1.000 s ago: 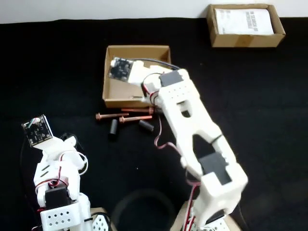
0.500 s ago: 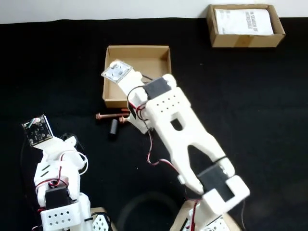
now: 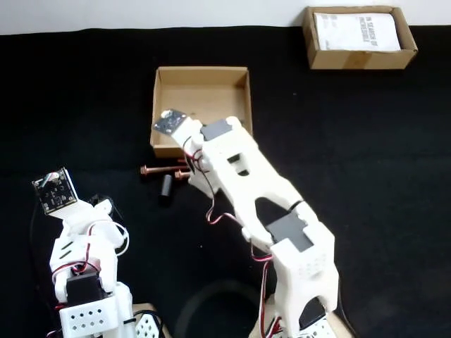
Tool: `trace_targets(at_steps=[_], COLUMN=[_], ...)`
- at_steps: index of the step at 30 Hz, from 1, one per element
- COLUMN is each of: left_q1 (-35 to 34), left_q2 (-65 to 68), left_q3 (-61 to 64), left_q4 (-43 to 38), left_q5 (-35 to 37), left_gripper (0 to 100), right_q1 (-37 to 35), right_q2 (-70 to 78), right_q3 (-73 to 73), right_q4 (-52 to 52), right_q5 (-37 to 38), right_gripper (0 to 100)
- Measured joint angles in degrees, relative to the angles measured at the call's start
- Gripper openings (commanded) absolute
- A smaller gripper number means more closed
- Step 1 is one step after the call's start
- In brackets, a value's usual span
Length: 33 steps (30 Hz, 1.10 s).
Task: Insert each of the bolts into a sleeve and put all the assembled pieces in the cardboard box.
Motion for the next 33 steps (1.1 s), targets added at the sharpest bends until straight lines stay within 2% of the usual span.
trace_targets(at_steps=[13,23,29,33], left_q1=[0.0,0.0,0.0,0.0], left_q2=[0.0,0.0,0.0,0.0], left_q3=[0.0,0.0,0.0,0.0], left_q4=[0.0,0.0,0.0,0.0], left_q5=[0.0,0.0,0.0,0.0], left_gripper=[1,1,1,1], right_q1=[1.8,1.8,1.8,1.8], right_q2=[6.0,15.5,20.3,22.9], right_q3=[-1.1,-13.9,-21.5,-25.1], right_q4=[-0.7,-0.1,3.9,6.2], right_q5=[2.9,3.1,3.1,3.1], right_gripper=[10.1,10.1,9.5,0.5])
